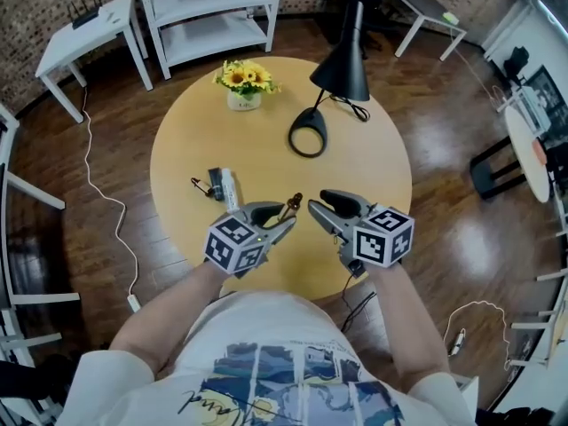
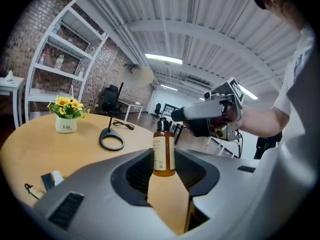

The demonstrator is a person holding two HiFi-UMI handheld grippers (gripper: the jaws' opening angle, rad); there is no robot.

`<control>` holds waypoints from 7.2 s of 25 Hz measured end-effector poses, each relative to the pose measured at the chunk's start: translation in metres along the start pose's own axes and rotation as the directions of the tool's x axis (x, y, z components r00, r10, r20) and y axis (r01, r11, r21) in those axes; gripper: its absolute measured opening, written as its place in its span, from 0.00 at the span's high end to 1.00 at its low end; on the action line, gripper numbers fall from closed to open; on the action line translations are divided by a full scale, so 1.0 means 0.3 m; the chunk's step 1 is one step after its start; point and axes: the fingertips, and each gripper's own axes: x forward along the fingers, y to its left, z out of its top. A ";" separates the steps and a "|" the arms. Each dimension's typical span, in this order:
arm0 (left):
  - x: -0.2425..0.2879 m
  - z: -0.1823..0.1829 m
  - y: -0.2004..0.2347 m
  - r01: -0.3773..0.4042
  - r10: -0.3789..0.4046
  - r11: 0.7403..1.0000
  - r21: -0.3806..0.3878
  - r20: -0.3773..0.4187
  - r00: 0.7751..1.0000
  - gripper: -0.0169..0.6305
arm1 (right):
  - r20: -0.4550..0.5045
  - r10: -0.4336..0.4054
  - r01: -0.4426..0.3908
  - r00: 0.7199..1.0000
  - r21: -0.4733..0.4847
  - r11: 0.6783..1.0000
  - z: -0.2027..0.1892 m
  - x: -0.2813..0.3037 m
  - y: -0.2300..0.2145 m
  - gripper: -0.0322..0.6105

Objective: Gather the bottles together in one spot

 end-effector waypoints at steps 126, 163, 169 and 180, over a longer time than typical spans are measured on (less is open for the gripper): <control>-0.512 -0.308 -0.234 -0.311 0.296 0.946 -0.097 -0.144 0.944 0.76 | 0.115 -0.474 0.479 0.873 -0.016 0.878 -0.530 -0.553 0.282 0.70; -0.626 -0.364 -0.112 -0.503 0.476 0.855 -0.125 -0.199 0.857 0.73 | 0.125 -0.457 0.458 0.881 0.022 0.889 -0.600 -0.646 0.326 0.67; -0.575 -0.368 0.165 -0.522 0.478 0.838 -0.158 -0.247 0.843 0.72 | 0.102 -0.489 0.488 0.866 0.036 0.872 -0.538 -0.528 0.292 0.64; -0.471 -0.399 0.667 -0.588 0.497 0.757 -0.285 -0.335 0.801 0.71 | 0.047 -0.572 0.568 0.819 0.080 0.819 -0.472 -0.369 0.279 0.63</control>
